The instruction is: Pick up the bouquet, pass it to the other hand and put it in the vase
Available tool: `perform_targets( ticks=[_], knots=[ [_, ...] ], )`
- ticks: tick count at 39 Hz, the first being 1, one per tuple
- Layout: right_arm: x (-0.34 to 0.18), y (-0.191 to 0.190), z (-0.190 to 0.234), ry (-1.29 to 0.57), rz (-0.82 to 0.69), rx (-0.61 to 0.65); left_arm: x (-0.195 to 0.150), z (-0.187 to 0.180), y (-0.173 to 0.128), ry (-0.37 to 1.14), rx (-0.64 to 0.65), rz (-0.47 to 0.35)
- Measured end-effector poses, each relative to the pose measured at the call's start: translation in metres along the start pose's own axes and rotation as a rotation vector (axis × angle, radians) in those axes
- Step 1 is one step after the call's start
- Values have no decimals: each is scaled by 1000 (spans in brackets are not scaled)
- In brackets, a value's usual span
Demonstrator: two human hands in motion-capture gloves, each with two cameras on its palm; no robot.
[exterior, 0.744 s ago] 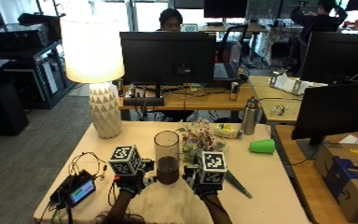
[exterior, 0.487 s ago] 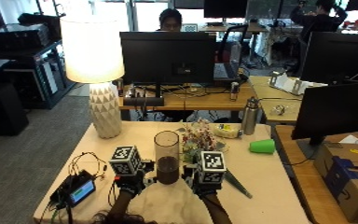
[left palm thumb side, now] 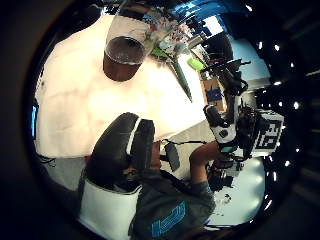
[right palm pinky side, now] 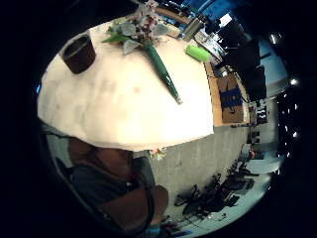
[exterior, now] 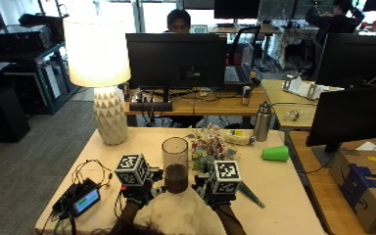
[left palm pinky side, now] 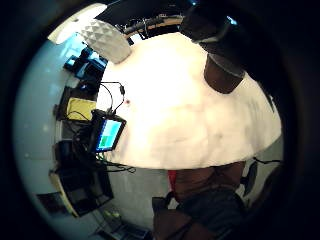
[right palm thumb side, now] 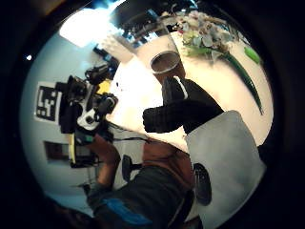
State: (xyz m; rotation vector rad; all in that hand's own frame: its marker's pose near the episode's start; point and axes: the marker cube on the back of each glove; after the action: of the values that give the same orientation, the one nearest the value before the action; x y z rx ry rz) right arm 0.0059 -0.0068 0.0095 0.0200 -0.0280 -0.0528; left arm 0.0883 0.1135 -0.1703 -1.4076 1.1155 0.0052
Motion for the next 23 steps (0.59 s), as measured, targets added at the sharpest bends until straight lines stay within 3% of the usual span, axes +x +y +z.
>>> perform_targets(
  ticks=[8,23],
  knots=[
    [27,1,4,-4,-5,21,-2,2,1,30,41,3],
    [155,-27,55,-34,184,95,14,9,0,77,106,36]
  ],
)
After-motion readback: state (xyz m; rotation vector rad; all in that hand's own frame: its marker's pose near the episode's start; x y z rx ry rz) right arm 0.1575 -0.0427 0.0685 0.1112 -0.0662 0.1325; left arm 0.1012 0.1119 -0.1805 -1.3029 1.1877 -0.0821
